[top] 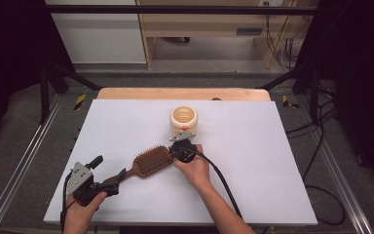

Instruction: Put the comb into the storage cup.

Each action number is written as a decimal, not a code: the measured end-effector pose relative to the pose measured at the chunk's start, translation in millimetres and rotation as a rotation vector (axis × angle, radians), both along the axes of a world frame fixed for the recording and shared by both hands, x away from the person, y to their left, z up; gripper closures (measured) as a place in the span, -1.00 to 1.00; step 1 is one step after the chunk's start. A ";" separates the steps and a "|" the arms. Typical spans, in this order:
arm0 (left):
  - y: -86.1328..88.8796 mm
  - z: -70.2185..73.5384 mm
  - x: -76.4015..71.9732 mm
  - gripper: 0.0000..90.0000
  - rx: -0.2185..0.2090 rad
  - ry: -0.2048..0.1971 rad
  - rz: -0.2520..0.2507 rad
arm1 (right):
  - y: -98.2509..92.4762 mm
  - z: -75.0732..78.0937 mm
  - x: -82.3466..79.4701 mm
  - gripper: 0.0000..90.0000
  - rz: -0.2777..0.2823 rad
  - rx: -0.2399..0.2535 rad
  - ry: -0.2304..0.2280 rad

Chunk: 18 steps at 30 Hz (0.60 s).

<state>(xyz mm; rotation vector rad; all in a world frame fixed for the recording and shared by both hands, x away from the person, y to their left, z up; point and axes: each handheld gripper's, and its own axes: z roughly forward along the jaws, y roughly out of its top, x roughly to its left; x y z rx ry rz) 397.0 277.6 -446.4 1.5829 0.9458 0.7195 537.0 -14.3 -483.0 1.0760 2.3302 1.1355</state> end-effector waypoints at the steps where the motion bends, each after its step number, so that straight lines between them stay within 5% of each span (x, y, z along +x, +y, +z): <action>1: 0.4 -0.1 0.2 -0.93 0.000 0.001 0.001 | -1.9 1.8 -0.9 1.00 -0.003 0.007 -0.003; 10: 1.1 -0.4 0.7 -0.93 0.003 0.001 0.009 | -34.6 24.4 -20.6 0.99 -0.010 0.045 -0.058; 18: 0.5 -0.9 0.8 -0.93 0.017 0.002 0.009 | -87.3 38.1 -46.6 0.95 -0.065 0.108 -0.107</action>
